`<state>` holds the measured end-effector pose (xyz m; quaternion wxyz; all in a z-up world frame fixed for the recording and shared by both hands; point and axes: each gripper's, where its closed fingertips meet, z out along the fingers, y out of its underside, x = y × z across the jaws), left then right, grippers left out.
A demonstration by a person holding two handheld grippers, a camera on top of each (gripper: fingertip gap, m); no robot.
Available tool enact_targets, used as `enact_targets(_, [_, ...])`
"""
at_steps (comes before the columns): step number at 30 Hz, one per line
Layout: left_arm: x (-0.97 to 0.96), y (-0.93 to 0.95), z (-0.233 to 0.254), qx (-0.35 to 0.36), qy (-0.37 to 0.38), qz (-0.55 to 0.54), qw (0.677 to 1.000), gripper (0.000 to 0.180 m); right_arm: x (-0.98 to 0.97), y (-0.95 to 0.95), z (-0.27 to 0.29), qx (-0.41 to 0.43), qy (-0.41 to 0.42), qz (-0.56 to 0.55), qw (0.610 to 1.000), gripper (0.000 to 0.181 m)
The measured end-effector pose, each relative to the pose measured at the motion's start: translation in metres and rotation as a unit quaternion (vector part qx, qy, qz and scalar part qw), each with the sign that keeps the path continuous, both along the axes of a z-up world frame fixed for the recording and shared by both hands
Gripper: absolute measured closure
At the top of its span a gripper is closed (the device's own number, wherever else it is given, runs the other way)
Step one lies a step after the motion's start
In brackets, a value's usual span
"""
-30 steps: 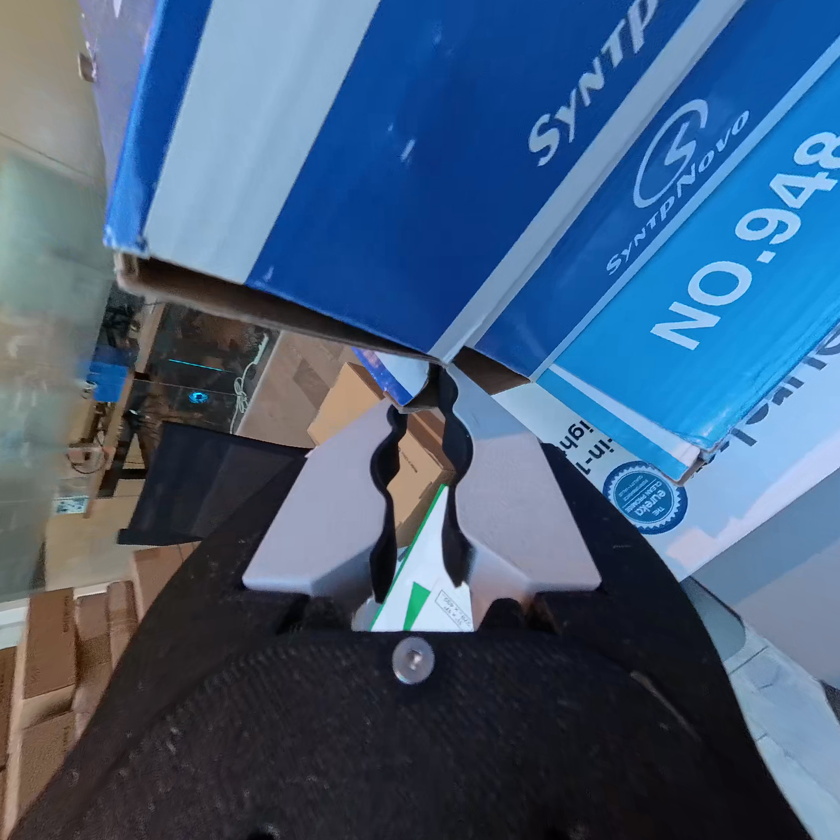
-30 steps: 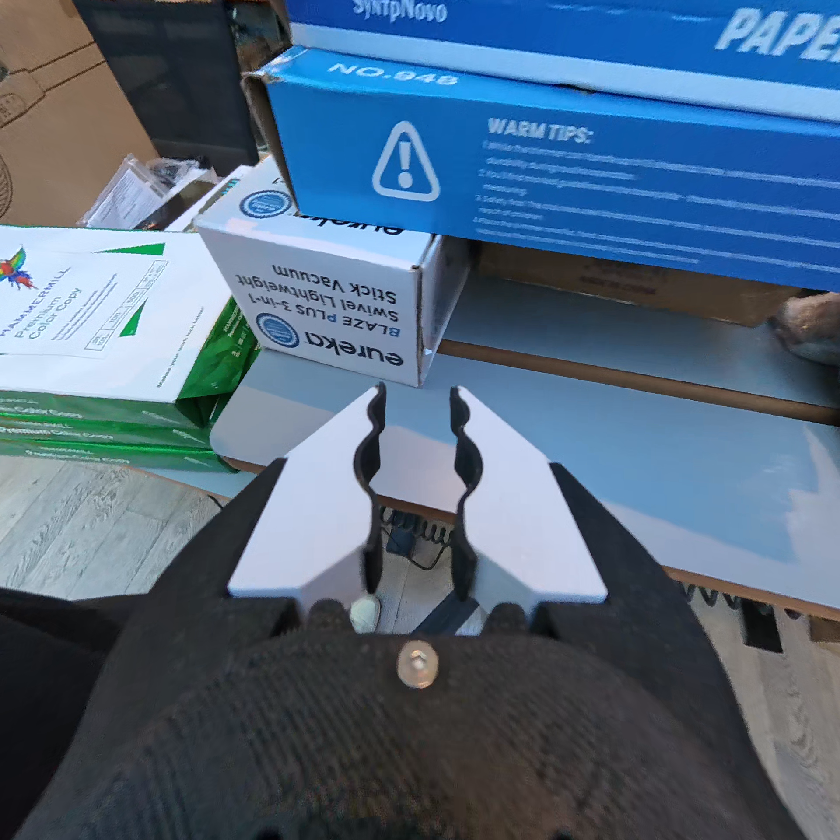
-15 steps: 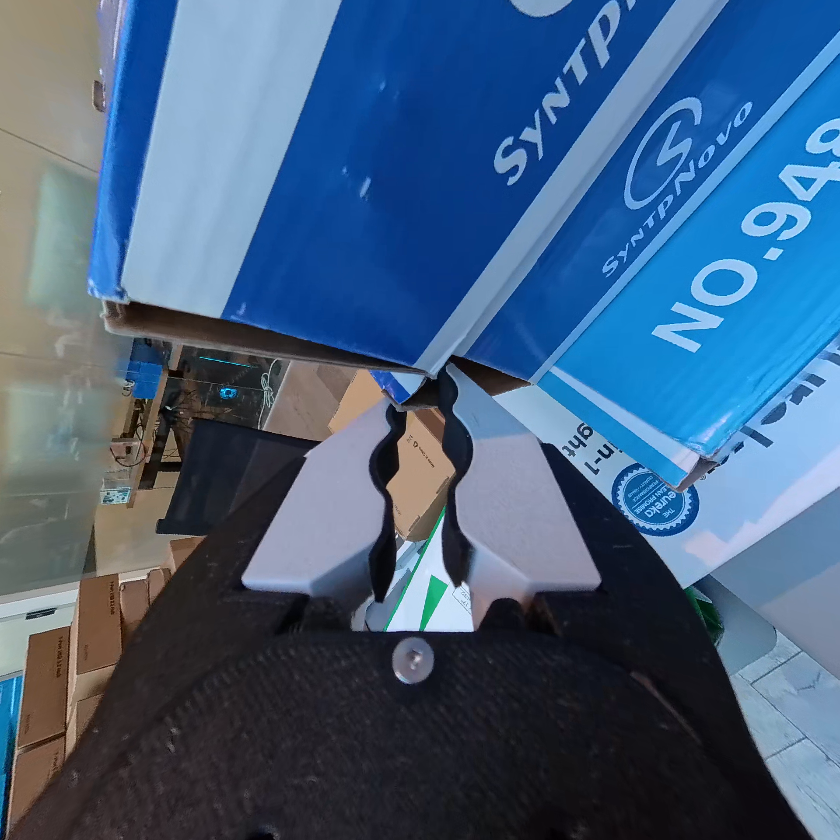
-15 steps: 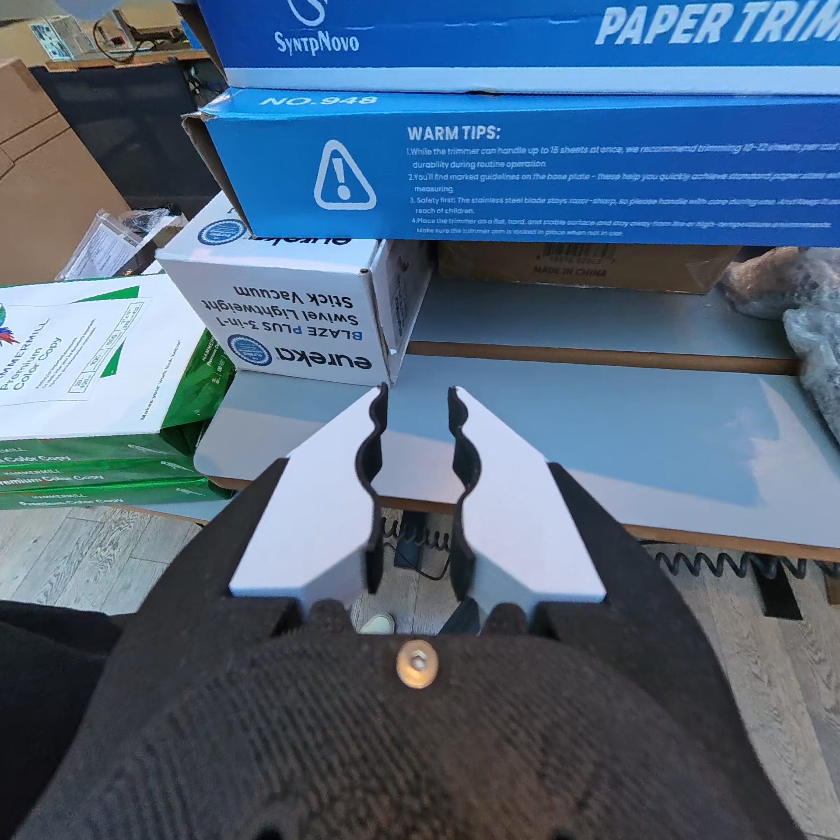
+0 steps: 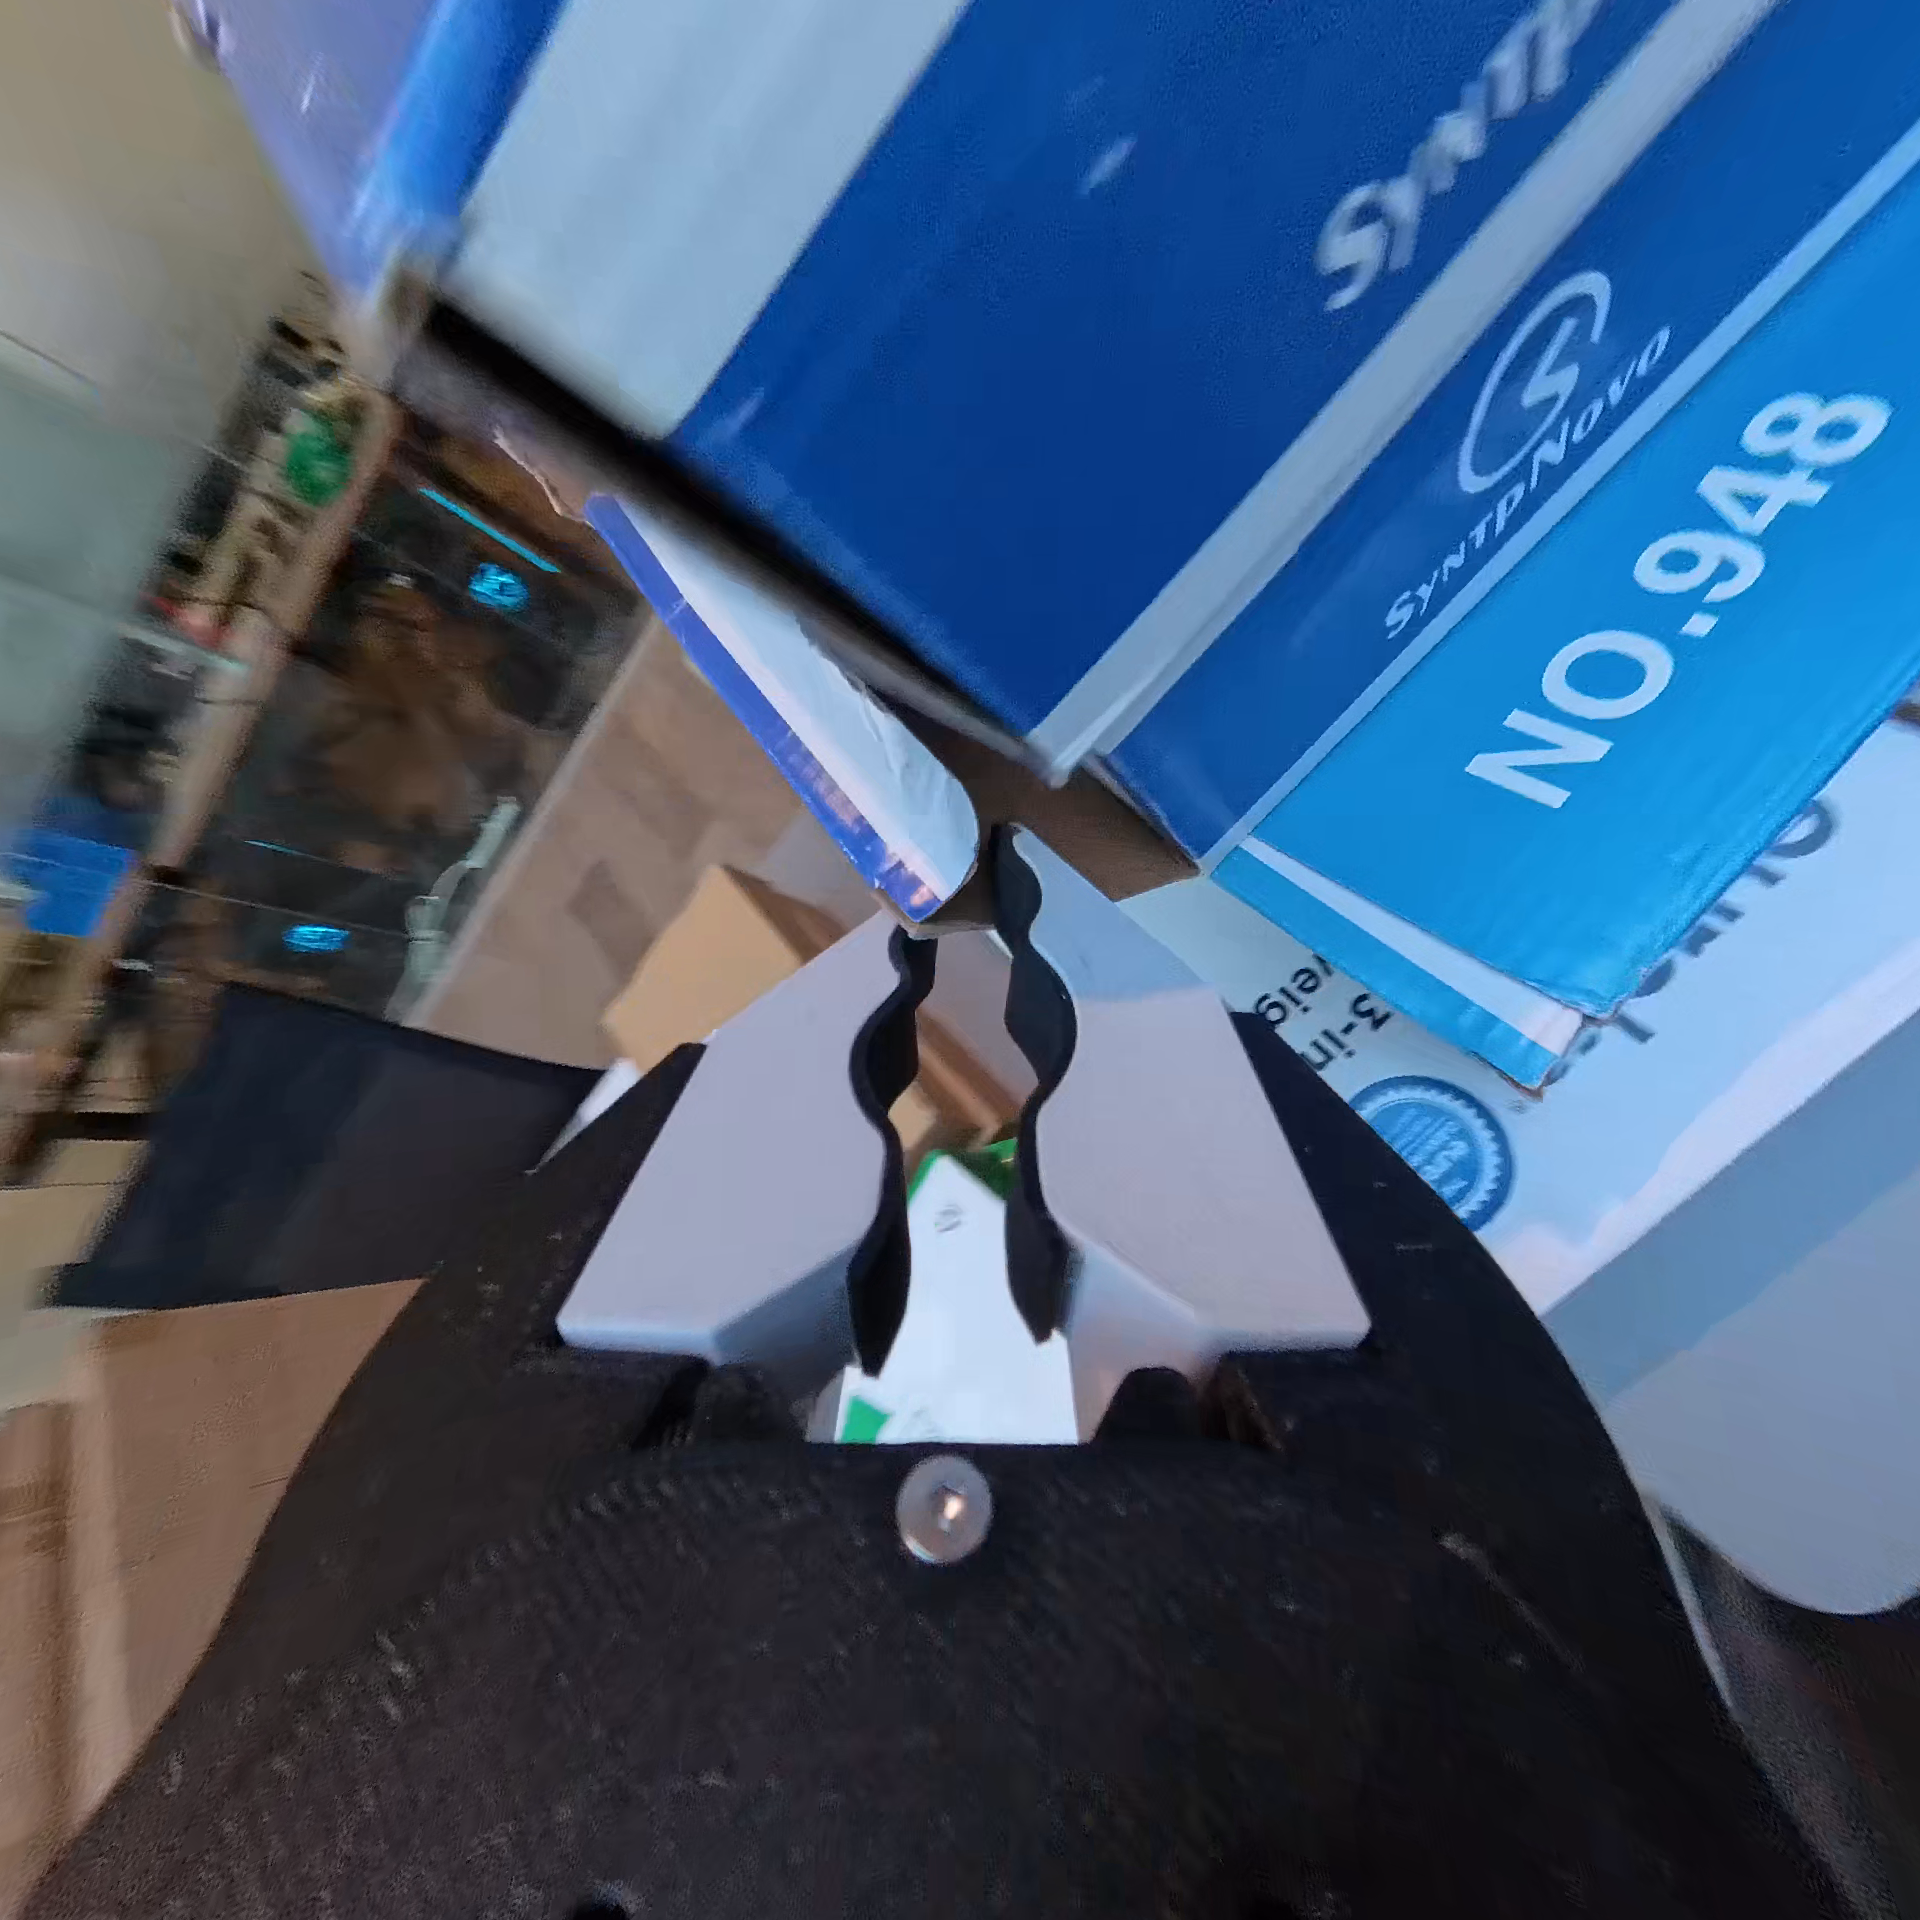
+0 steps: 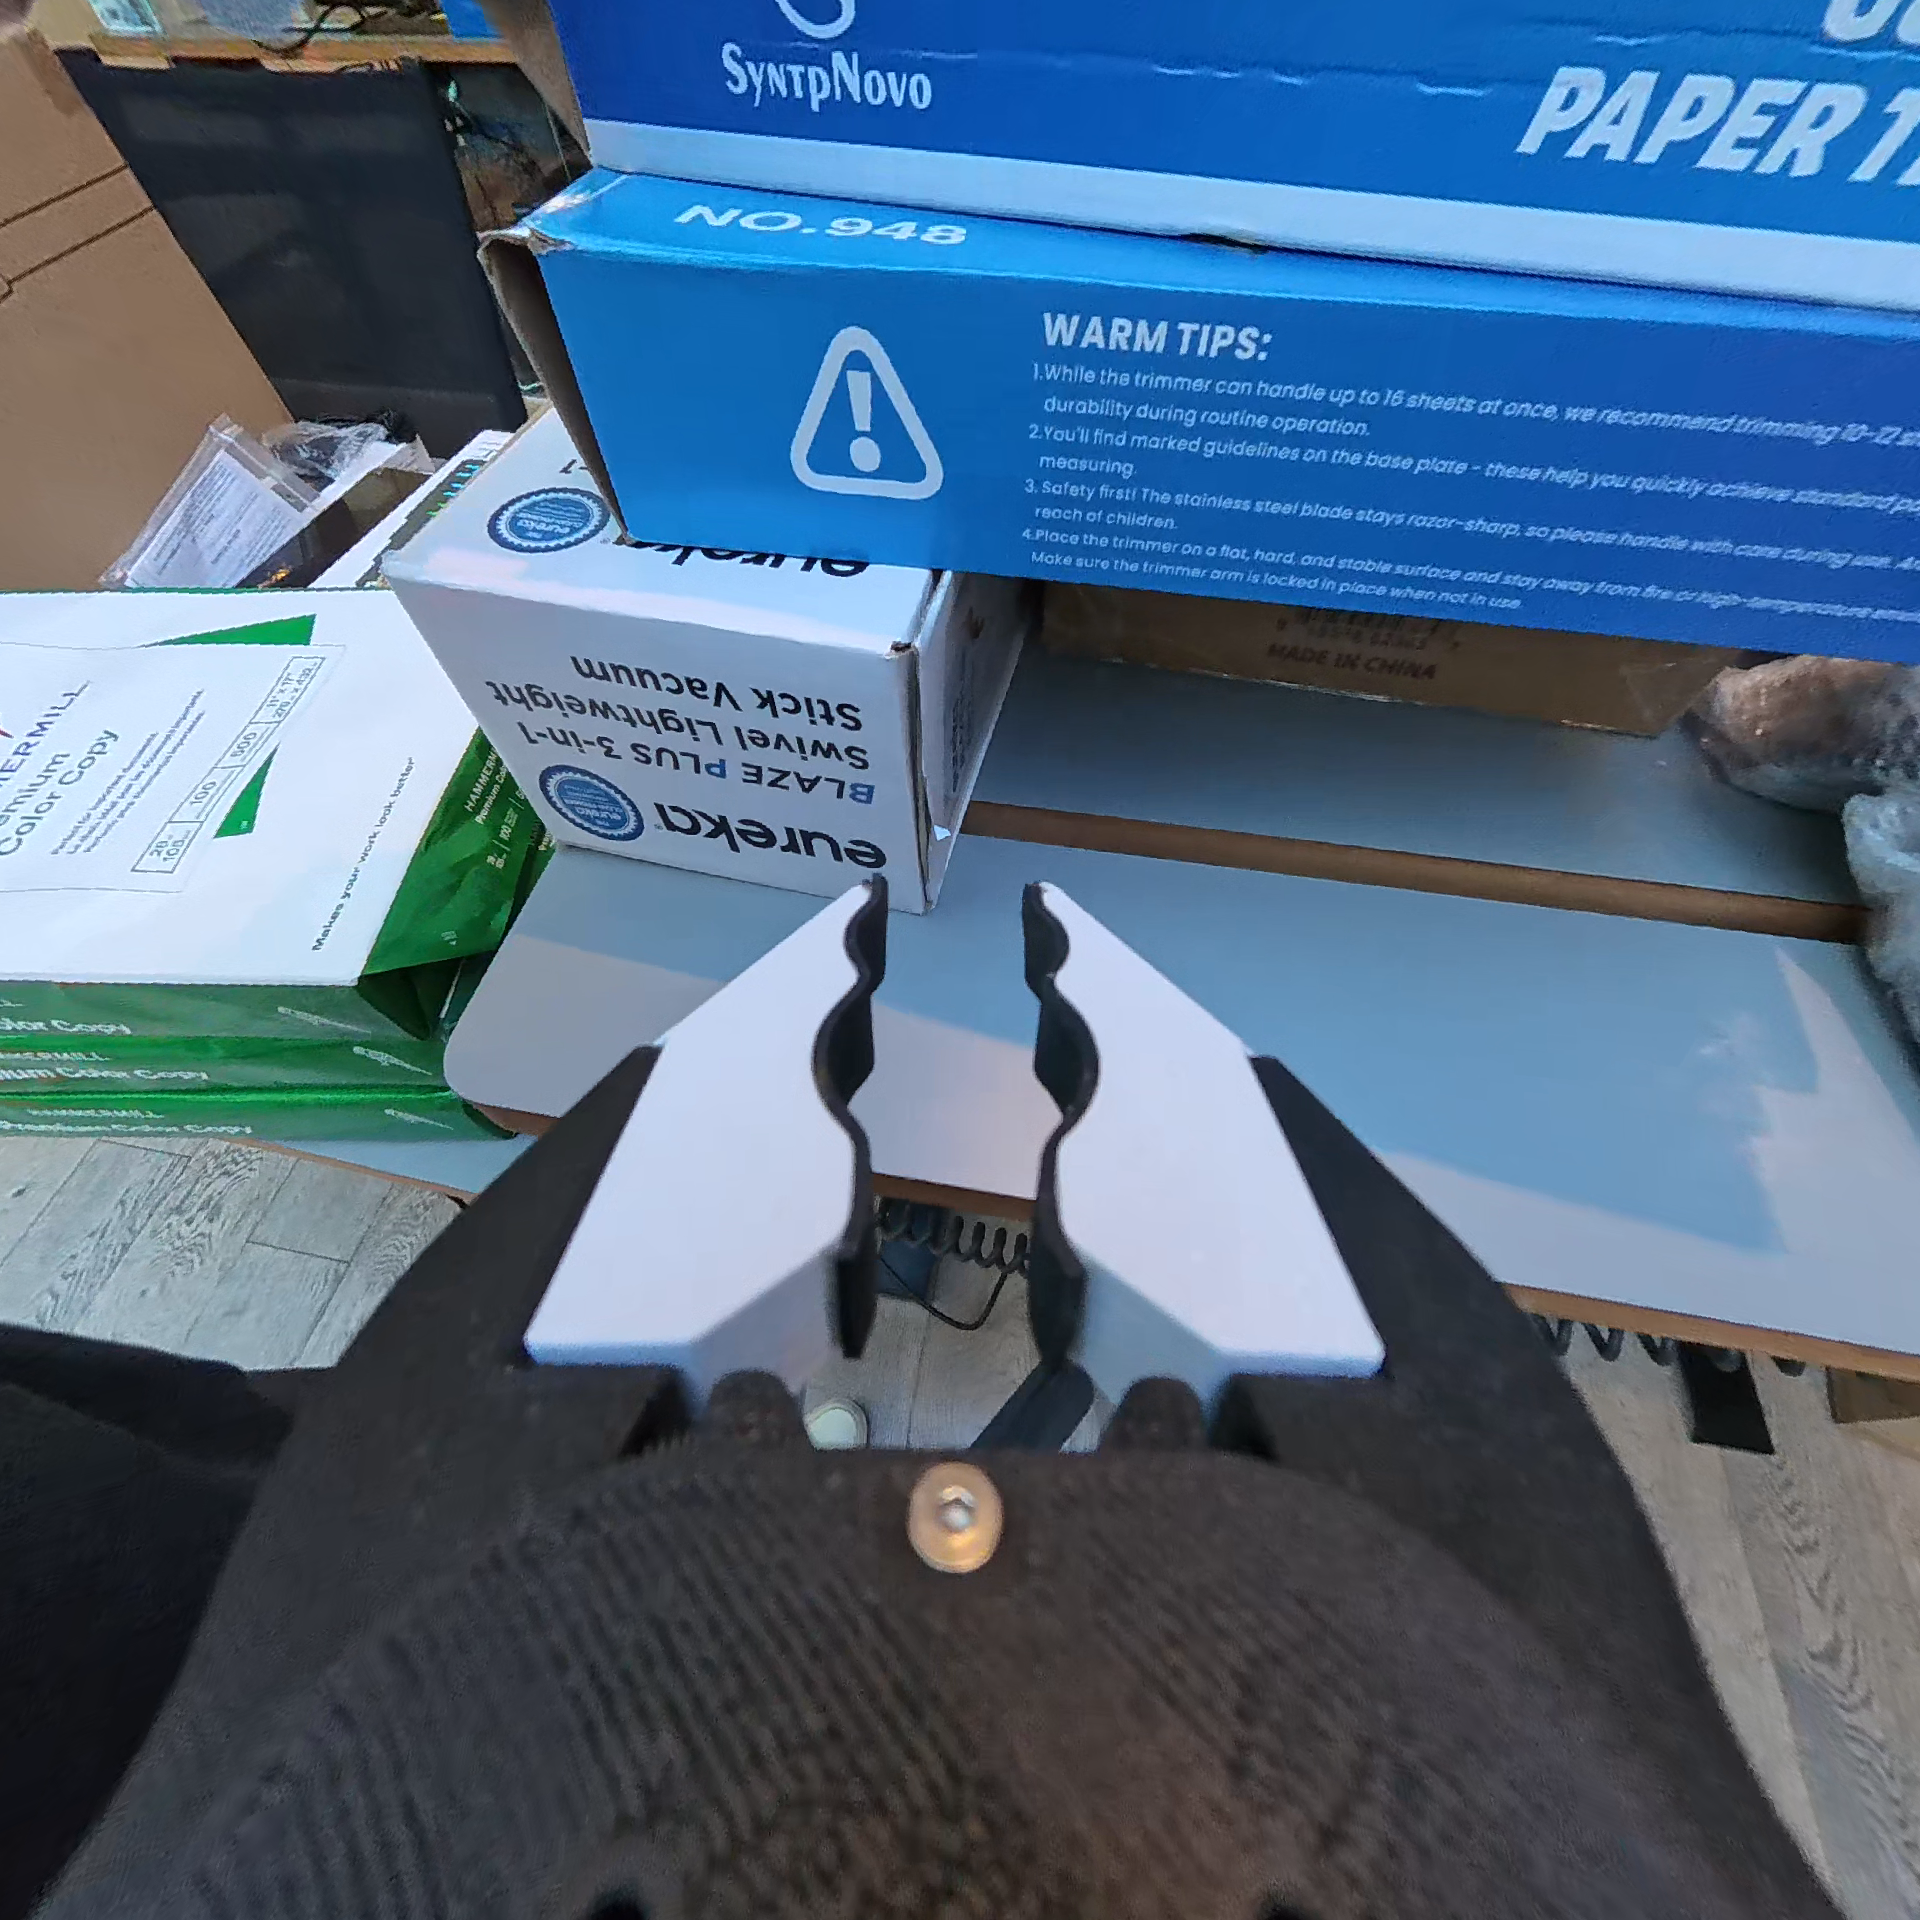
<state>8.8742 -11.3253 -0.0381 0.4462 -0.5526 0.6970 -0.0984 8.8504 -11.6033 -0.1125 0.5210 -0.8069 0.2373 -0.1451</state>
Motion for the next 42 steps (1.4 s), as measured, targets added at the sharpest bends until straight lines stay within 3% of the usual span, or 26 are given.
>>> enact_targets(5, [-0.005,0.006,-0.014,-0.200,-0.080,-0.002,0.976,0.171,0.004,0.001,0.001,0.002,0.000,-0.008,1.000,0.156])
enact_targets(7, [-0.005,0.007,-0.016,-0.246,-0.101,-0.007,0.964,0.172,0.005,0.002,0.001,0.002,-0.001,-0.011,1.000,0.156])
enact_targets(9, [-0.003,0.006,-0.013,-0.224,-0.117,-0.005,0.967,0.172,0.006,0.001,0.000,0.001,-0.001,-0.015,1.000,0.156])
enact_targets(15, [0.012,-0.005,0.005,-0.056,-0.114,-0.014,0.992,0.174,0.013,-0.005,-0.001,0.010,0.007,-0.023,1.000,0.156])
enact_targets(18, [0.010,-0.003,0.004,-0.062,-0.120,0.000,0.991,0.174,0.020,-0.013,0.001,0.015,-0.001,-0.028,0.999,0.156])
enact_targets(21, [-0.001,0.009,-0.010,-0.143,-0.132,0.032,0.980,0.173,0.029,-0.029,0.002,0.030,0.002,-0.042,0.999,0.156])
enact_targets(26, [-0.005,0.010,-0.016,-0.323,-0.172,0.087,0.927,0.169,0.048,-0.071,0.003,0.050,0.003,-0.065,0.997,0.155])
enact_targets(29, [-0.023,0.019,0.010,-0.289,-0.233,0.153,0.916,0.150,0.064,-0.114,0.004,0.056,-0.008,-0.090,0.994,0.155])
enact_targets(32, [-0.046,0.006,0.056,-0.186,-0.300,0.200,0.914,0.132,0.083,-0.171,0.000,0.067,0.001,-0.118,0.991,0.153])
enact_targets(34, [-0.042,-0.030,0.082,-0.132,-0.302,0.197,0.923,0.125,0.097,-0.216,-0.001,0.077,0.014,-0.140,0.987,0.152])
enact_targets(39, [0.042,-0.207,0.134,-0.125,-0.300,0.036,0.945,0.122,0.121,-0.330,-0.001,0.083,0.020,-0.193,0.978,0.151])
enact_targets(42, [0.103,-0.373,0.115,-0.217,-0.204,-0.170,0.939,0.118,0.130,-0.396,0.003,0.075,0.002,-0.235,0.969,0.151])
